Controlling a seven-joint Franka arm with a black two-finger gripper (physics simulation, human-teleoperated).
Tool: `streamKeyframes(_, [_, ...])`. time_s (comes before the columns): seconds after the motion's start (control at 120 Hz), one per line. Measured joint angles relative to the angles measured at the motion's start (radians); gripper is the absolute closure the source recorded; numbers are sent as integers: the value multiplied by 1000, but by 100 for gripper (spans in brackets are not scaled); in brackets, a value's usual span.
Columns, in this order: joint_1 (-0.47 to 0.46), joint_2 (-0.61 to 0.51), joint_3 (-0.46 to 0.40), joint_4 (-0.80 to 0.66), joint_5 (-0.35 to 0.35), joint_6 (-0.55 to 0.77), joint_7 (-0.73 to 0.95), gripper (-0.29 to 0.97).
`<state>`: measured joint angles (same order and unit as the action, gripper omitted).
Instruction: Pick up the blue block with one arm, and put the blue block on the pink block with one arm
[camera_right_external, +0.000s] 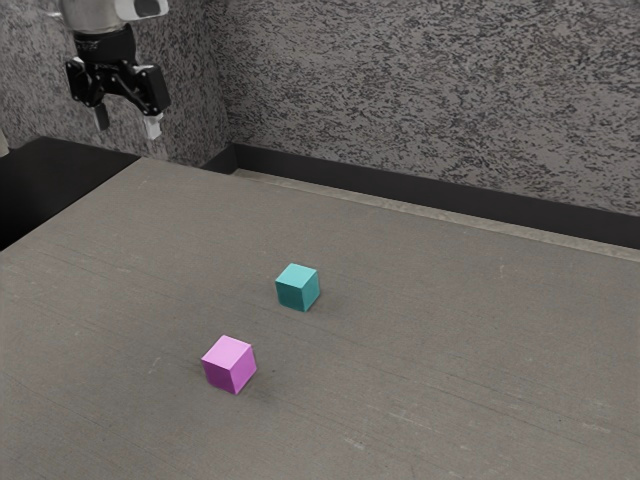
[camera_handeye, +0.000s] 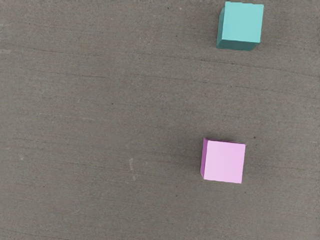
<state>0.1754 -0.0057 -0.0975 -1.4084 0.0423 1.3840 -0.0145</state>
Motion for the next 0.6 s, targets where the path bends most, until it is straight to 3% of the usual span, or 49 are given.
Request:
streamKeyframes(0.15, [-52, 3, 3, 2, -15, 22, -2, 0])
streamKeyframes(0.242, [-48, -15, -30, 245, -20, -17, -2, 0])
streamKeyframes(0.308, [-21, -34, -80, 317, -21, -47, -3, 0])
streamKeyframes(0.6, [-27, -54, -115, 340, -24, -116, 13, 0])
